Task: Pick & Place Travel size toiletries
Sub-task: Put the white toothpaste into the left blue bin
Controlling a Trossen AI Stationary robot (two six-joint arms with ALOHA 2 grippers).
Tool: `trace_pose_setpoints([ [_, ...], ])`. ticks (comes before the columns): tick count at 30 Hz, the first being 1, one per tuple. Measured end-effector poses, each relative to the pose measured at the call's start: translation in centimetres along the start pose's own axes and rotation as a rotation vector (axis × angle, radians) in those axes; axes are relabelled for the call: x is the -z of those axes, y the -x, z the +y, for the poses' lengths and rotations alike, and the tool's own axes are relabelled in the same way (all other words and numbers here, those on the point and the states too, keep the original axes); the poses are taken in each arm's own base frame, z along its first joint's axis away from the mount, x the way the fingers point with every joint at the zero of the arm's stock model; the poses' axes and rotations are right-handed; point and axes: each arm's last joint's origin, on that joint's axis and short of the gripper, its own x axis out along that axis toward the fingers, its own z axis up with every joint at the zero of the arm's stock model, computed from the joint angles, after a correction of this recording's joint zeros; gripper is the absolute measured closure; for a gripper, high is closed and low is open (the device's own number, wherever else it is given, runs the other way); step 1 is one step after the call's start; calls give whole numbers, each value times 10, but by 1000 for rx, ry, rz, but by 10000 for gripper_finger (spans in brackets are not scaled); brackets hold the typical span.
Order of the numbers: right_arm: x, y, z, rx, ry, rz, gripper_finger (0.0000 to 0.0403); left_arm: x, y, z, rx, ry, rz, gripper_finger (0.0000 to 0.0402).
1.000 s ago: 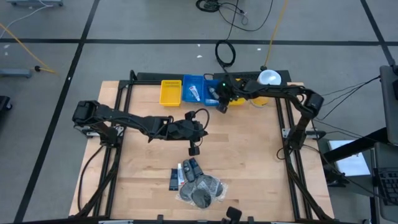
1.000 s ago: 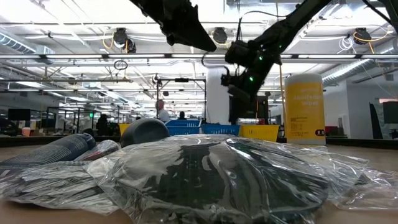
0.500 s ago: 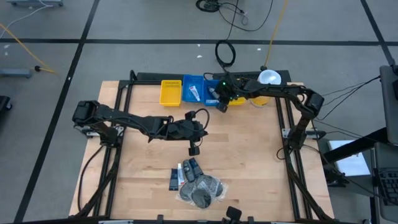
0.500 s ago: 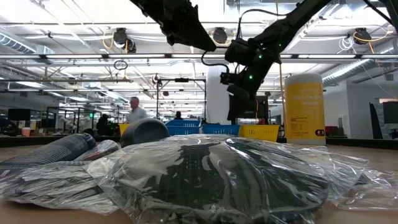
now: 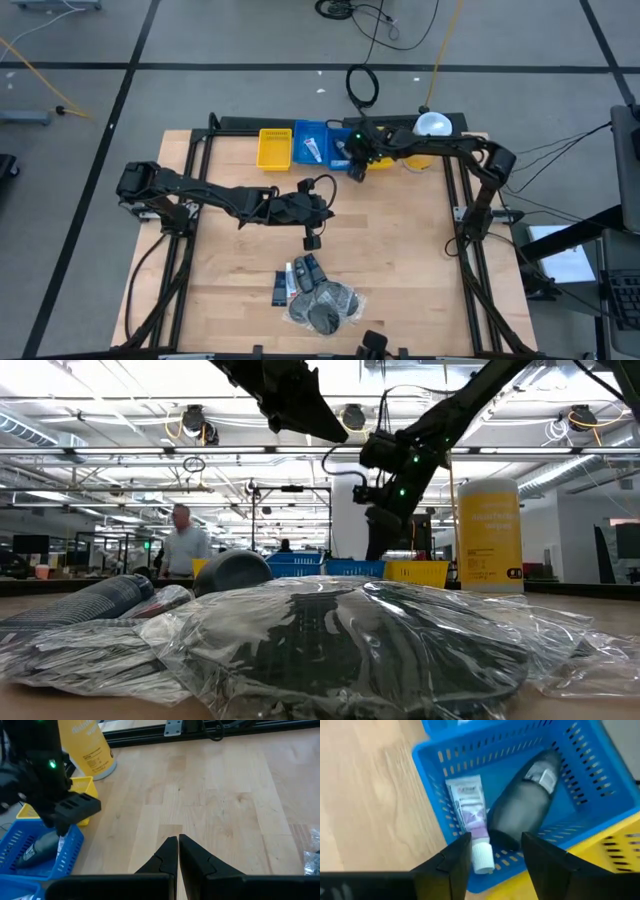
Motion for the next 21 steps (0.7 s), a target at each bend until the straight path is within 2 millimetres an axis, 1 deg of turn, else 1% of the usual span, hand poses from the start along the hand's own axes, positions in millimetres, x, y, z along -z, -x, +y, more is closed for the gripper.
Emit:
trace_pose_setpoints([
  [6,5,-18,1,-3,10,32,230,0,0,0,0,0,0,382],
  [15,11,-21,1,-13,32,87,230,0,0,0,0,-8,0,382],
  [18,12,-21,1,6,60,102,251,0,0,0,0,-8,0,382],
  [21,15,-24,1,2,66,116,304,0,0,0,0,-6,0,382],
])
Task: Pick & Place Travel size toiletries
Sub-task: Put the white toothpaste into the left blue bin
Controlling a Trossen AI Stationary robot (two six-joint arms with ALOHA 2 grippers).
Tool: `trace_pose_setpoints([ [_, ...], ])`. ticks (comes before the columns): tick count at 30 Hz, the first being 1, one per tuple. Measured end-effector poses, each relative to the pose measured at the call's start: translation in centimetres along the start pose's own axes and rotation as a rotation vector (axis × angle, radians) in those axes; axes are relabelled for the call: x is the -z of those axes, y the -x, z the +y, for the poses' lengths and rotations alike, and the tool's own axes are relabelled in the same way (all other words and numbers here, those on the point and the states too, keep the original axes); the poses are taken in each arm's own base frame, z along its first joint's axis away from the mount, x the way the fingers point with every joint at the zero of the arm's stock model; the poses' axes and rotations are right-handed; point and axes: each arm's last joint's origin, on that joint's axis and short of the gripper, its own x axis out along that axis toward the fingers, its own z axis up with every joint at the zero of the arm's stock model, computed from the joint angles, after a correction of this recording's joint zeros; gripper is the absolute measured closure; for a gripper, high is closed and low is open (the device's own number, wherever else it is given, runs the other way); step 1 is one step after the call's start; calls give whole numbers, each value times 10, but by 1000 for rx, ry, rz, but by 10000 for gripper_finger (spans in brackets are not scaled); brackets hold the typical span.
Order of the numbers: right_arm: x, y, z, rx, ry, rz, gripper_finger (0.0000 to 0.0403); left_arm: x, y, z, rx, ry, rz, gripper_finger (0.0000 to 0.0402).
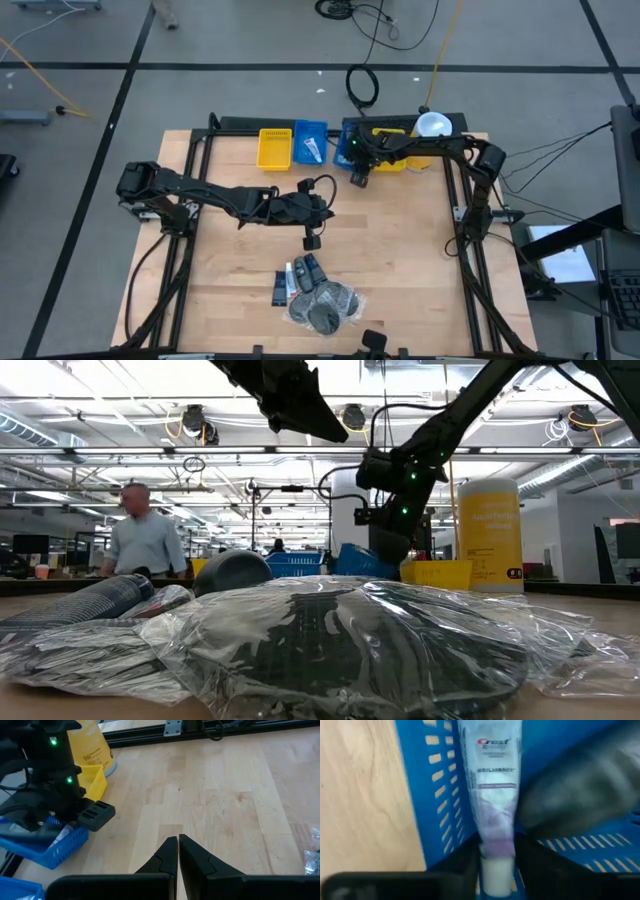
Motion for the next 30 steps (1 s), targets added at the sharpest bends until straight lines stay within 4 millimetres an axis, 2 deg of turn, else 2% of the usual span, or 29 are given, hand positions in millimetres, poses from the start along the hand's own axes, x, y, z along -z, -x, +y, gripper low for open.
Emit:
trace_pose_setpoints([
  [3,-2,2,-1,5,6,-6,356,0,0,0,0,1,0,382],
  [9,-10,5,5,9,35,-48,356,0,0,0,0,2,0,382],
  [21,-44,35,1,25,32,-134,353,0,0,0,0,-3,-1,382],
  [30,-69,46,17,21,62,-294,352,-9,0,0,-6,-18,-95,382],
])
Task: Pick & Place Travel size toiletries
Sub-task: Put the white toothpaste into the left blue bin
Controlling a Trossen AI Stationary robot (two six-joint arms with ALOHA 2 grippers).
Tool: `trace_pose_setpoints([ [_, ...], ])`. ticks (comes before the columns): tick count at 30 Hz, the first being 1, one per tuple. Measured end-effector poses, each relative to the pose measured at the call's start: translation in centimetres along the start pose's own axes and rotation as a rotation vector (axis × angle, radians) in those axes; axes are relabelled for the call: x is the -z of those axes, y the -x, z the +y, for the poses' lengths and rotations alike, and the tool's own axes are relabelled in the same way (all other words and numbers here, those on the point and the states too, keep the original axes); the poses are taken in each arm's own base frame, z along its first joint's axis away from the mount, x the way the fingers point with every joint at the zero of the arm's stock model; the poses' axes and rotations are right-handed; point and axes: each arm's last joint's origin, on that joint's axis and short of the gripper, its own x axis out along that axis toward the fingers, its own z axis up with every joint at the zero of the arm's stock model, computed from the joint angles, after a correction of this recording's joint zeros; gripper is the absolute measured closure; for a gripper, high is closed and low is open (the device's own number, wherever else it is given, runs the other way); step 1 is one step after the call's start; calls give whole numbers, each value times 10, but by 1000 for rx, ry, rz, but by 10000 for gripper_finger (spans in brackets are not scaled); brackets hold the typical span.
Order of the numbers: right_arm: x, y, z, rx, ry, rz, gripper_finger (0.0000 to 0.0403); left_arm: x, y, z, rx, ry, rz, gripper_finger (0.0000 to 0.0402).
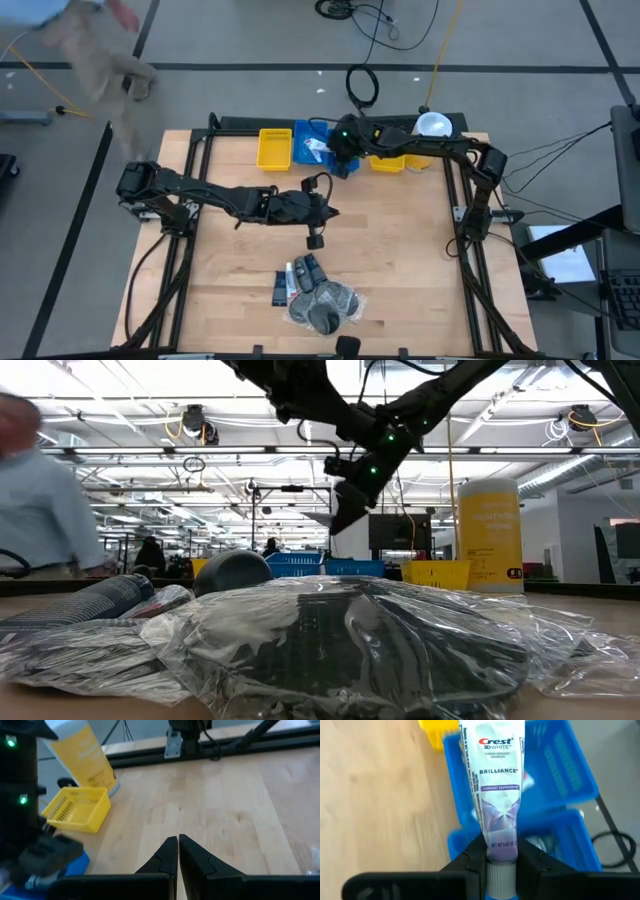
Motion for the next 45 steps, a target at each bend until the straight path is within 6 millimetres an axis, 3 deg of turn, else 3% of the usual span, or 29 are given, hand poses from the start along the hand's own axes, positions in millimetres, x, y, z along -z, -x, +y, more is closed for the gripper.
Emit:
trace_pose_setpoints([
  [11,-14,-1,-6,-5,-41,-166,352,-5,2,-6,15,3,-48,382],
  [20,-10,-41,-10,-38,-75,-172,351,-6,2,-7,20,-20,-60,382],
  [25,-23,-51,-13,-35,-68,-208,351,-6,2,-7,20,-17,-59,382],
  [36,-8,-72,-19,-12,-97,-132,350,-5,2,-8,22,-20,-52,382],
  [45,-12,-70,-20,-5,-119,-164,296,-5,2,-8,23,-17,-51,382],
])
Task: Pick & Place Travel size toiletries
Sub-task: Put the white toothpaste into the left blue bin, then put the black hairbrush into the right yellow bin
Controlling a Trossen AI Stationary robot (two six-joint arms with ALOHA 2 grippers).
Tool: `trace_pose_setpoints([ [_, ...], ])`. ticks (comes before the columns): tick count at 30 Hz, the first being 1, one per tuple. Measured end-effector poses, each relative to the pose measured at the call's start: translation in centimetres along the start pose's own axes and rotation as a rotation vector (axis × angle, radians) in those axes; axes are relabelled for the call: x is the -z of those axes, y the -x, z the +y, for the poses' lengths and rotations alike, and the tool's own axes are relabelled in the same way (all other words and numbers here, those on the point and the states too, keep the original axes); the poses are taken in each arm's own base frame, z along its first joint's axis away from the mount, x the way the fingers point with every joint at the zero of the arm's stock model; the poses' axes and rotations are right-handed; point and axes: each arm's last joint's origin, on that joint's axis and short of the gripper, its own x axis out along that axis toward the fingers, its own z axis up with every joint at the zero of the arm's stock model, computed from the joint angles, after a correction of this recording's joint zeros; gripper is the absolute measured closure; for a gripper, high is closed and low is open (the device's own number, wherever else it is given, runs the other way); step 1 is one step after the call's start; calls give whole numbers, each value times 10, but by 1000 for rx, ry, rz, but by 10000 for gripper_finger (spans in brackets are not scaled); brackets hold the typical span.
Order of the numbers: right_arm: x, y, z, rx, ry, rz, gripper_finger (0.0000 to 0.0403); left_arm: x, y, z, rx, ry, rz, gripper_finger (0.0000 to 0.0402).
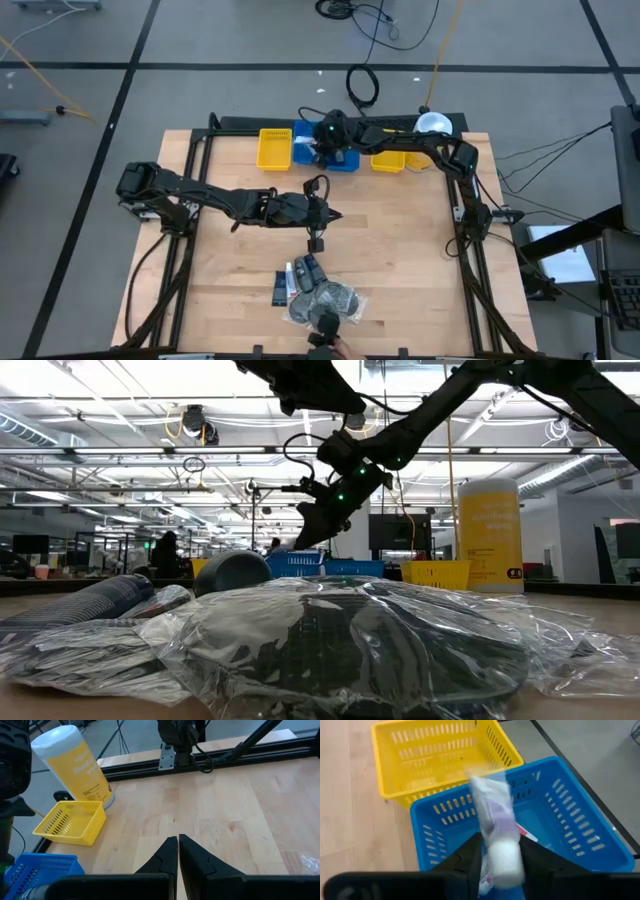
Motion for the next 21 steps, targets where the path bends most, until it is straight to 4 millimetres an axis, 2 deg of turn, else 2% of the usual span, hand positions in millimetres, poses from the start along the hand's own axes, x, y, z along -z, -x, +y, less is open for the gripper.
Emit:
trace_pose_setpoints([
  [6,0,0,0,4,6,1,269,0,0,0,0,-1,0,382],
  [13,1,0,4,13,1,23,267,0,0,0,1,17,4,382],
  [17,6,0,20,-24,36,90,270,2,1,-2,7,14,18,382],
  [21,-3,15,38,-61,60,111,270,1,2,-7,19,-6,17,382],
])
